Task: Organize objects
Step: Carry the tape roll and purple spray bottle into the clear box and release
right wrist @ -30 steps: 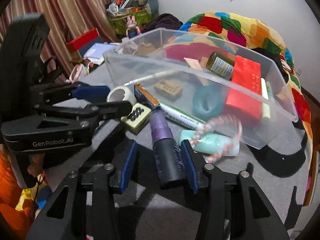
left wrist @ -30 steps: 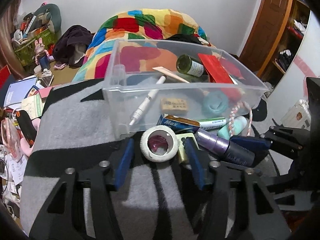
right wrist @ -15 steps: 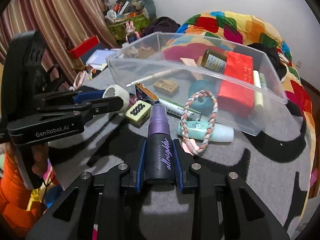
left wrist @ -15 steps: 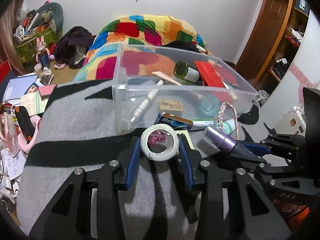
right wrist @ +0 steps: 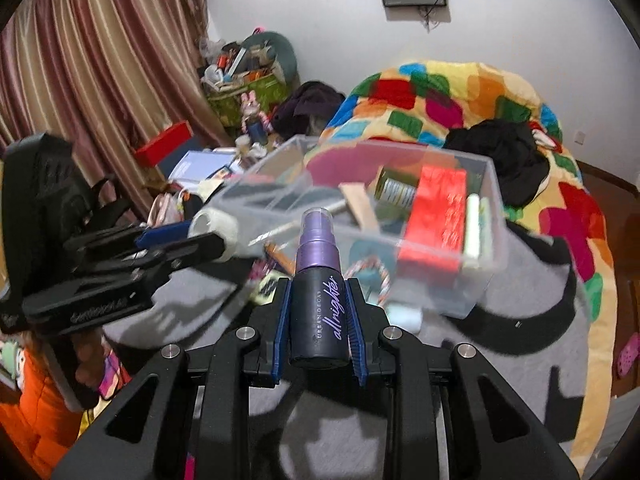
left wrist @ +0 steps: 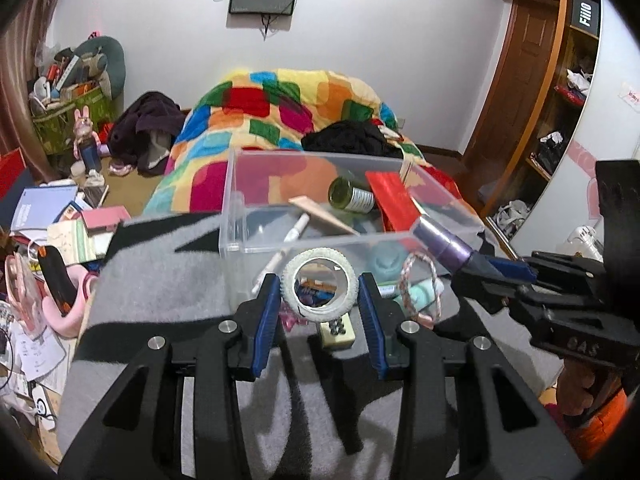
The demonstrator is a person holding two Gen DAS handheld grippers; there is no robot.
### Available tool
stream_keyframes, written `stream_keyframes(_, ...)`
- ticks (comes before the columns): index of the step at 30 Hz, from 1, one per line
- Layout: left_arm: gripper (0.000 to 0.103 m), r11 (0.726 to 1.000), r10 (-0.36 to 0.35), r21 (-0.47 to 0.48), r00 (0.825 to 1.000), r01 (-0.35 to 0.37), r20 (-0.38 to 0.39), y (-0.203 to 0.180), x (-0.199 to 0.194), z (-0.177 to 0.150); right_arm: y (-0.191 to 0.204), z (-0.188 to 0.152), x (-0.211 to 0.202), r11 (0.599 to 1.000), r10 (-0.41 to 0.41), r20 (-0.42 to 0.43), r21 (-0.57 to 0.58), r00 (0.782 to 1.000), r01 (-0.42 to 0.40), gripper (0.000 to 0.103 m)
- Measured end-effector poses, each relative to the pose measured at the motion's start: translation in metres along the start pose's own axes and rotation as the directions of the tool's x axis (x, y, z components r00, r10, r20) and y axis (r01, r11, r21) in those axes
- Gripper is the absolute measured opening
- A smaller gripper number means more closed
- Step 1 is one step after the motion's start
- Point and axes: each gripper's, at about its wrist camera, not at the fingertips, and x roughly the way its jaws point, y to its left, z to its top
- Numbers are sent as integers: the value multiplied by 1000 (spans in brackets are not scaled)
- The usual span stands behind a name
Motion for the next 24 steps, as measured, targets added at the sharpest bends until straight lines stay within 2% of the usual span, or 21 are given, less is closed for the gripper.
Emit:
stream_keyframes(7,39,1000,8,14,999,-9,46,-2,-6,16,-13,22,-2,999,-29,48,37,998,28,23)
stream_keyframes(13,39,1000,17,14,998,-17,57,-1,1,28,-23,36,5,997,-60,52,52,997,57,23)
stream_keyframes(24,39,999,49,-10,999,-49,1,13,38,43,-28,57,45,996,-87,-16,35,996,88,23)
